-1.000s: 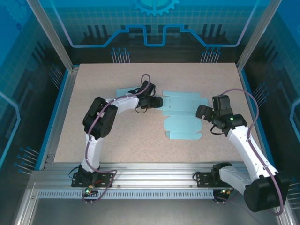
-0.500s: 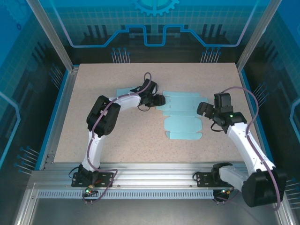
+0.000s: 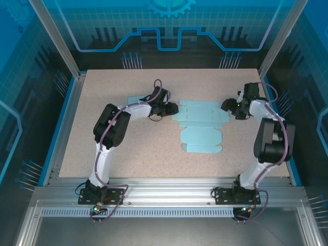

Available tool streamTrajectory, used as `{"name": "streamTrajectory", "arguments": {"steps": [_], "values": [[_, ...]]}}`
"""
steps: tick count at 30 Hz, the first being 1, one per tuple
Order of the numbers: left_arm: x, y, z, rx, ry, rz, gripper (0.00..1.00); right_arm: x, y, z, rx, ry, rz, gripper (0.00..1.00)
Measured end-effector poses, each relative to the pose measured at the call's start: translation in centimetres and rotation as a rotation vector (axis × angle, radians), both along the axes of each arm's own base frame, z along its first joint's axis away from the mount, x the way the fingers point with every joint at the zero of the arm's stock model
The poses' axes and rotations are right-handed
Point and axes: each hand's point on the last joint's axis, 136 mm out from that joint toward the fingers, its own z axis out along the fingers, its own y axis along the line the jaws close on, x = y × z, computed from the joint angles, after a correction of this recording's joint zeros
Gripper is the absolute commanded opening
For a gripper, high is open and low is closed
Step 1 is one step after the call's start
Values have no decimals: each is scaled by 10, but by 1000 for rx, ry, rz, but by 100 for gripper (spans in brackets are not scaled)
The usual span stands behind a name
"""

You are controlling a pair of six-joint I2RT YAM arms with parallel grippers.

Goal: Fold the paper box

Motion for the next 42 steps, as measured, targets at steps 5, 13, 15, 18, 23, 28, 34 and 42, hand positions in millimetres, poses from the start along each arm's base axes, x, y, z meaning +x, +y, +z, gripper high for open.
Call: {"name": "streamTrajectory", "arguments": {"steps": [5,13,15,18,23,28,34,42], "values": [[0,1,-2,-5,-1,3,40,20,-9,-24,-10,54,16,62],[1,4,-3,-7,3,6,32,21,-17,-52,1,147,35,54],[0,4,-3,-6,5,6,31,21,-15,-50,22,139,46,52],[0,4,-3,-6,7,7,28,22,-4,-49,88,127,81,51],[0,6,-4,-3,13,11,27,25,11,-38,214,79,132,48],[0,7,-5,-3,15,13,24,27,19,-25,319,26,176,45],[0,7,-6,-3,16,14,24,26,26,-21,354,13,209,43],[0,7,-5,-6,17,13,27,19,21,-35,298,55,217,0]]}}
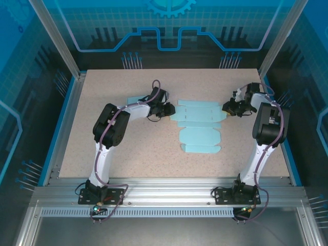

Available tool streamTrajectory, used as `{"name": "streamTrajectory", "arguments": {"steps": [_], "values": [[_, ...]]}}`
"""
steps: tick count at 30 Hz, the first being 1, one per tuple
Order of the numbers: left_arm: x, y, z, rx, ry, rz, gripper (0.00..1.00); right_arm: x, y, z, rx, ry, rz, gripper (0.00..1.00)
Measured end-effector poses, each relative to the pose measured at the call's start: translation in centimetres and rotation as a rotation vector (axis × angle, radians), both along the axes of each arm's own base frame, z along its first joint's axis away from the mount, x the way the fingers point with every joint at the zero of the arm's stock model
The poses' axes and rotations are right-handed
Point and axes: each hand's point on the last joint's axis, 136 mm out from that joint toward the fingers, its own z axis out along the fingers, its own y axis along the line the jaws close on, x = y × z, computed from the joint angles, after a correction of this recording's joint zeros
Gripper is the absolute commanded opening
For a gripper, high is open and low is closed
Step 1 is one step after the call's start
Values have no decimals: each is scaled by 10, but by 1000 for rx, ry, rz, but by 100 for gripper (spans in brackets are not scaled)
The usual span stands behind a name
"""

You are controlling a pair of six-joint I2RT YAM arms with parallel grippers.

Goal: Fold the paper box

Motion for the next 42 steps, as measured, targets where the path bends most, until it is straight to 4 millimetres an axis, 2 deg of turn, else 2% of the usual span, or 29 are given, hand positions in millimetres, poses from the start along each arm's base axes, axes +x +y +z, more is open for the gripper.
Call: {"name": "streamTrajectory", "arguments": {"steps": [4,7,10,14,18,22,25,30,36,42], "values": [[0,1,1,-10,-1,-2,32,1,2,-5,-70,-24,41,0],[-5,6,6,-5,3,-3,37,-2,12,-4,-151,-58,86,0],[-10,11,23,3,-10,-16,46,-8,29,17,-211,-147,149,0],[-14,14,72,13,-98,-52,56,-8,48,67,-272,-351,226,0],[-16,24,136,48,-242,-71,71,-15,61,114,-319,-539,296,0],[-14,36,188,102,-379,-96,77,-21,67,138,-326,-646,343,0],[-14,43,208,152,-459,-140,76,-29,75,148,-299,-695,382,0],[-20,40,210,235,-562,-322,78,-44,90,158,-238,-755,440,0],[-32,16,208,209,-626,-567,78,-52,104,168,-194,-802,486,0],[-36,0,197,170,-631,-702,78,-57,111,177,-168,-835,514,0]]}}
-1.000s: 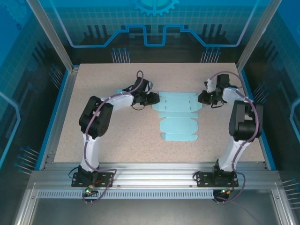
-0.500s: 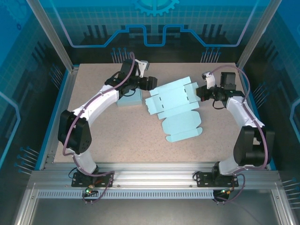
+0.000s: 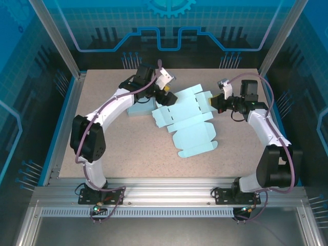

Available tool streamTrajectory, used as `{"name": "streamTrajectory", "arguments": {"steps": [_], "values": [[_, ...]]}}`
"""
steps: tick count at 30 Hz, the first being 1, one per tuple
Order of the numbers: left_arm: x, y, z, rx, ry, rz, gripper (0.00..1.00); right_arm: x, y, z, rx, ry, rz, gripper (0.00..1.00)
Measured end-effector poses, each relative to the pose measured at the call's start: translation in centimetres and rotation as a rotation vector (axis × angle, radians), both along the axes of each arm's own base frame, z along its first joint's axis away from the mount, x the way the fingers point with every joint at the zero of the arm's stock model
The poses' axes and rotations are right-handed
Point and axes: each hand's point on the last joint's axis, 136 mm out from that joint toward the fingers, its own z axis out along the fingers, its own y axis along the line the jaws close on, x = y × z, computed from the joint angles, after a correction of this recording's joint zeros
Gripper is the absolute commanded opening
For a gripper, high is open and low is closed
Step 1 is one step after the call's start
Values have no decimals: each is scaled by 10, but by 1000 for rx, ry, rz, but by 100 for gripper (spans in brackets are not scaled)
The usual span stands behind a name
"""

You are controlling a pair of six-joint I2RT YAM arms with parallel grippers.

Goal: Fold the paper box

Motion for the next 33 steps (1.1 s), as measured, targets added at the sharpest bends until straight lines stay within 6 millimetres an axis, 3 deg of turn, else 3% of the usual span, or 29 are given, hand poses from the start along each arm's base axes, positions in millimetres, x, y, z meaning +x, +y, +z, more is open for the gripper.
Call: {"name": "streamTrajectory", "arguments": {"steps": [7,10,12,15,16,23,27,33], "values": [[4,-10,-13,34,20,-94,77,-6,9,8,10,-23,36,0],[3,-10,-17,48,31,-114,72,-7,10,11,14,-30,42,0],[2,-10,-18,54,37,-126,60,-8,11,12,18,-31,47,0],[-1,-9,-20,63,43,-147,30,-8,11,12,20,-31,48,0],[-1,-9,-20,68,41,-153,24,-8,11,12,19,-30,49,0],[-9,-13,-18,62,33,-205,1,-7,13,12,17,-36,50,0],[-9,-13,-21,66,29,-210,0,-4,11,5,11,-26,32,1],[-20,-9,-35,144,-52,-198,0,2,2,-21,10,63,-52,34]]}}
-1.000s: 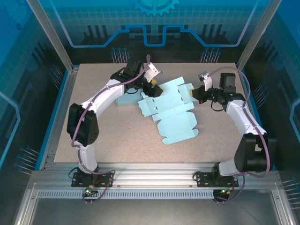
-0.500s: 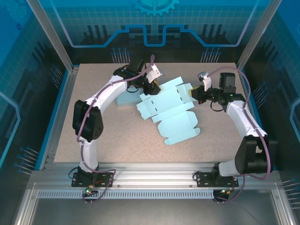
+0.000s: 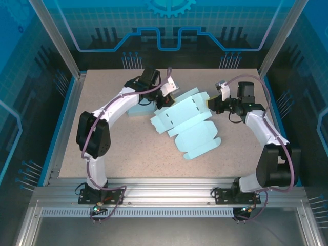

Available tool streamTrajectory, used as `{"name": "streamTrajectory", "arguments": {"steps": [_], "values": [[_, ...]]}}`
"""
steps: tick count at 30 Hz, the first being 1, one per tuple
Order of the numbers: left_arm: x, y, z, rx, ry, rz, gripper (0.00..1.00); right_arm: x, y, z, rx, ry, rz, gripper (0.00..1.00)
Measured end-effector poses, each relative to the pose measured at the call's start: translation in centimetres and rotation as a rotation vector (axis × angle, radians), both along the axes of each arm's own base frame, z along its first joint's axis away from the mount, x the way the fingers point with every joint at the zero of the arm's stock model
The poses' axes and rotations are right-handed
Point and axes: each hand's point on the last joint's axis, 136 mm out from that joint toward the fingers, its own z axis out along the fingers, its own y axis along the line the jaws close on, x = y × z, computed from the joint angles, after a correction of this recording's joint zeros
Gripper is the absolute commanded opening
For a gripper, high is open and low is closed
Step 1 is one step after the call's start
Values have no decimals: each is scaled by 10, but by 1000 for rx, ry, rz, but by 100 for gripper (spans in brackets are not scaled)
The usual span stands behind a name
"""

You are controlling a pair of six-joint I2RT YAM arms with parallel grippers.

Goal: Fold the paper box

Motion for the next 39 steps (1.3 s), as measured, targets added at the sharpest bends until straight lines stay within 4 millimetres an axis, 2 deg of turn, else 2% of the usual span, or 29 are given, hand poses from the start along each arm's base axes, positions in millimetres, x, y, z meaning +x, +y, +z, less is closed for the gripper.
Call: {"name": "streamTrajectory", "arguments": {"steps": [3,7,12,16,25,28,30,36,37,38,39], "values": [[-4,1,0,60,-96,4,0,-2,-6,-16,0,67,-62,39],[-6,-4,-1,129,-226,0,0,-2,-18,-29,-8,138,-155,41],[-3,-5,-17,218,-340,10,0,0,-36,-41,-3,236,-272,43],[4,-5,-23,276,-443,10,0,3,-39,-49,16,297,-321,44],[13,-6,-23,351,-582,23,0,5,-29,-74,85,420,-321,50],[15,-6,-24,355,-600,27,0,7,-25,-85,96,455,-318,61],[16,-6,-25,363,-610,26,0,8,-22,-92,106,476,-311,63],[19,-7,-35,376,-609,21,0,10,-12,-91,101,474,-297,65],[19,-8,-36,379,-608,18,0,10,-13,-88,98,466,-303,69],[20,-8,-38,381,-606,16,0,10,-15,-84,93,452,-310,83],[20,-8,-39,384,-607,12,0,9,-16,-78,93,436,-320,92]]}}
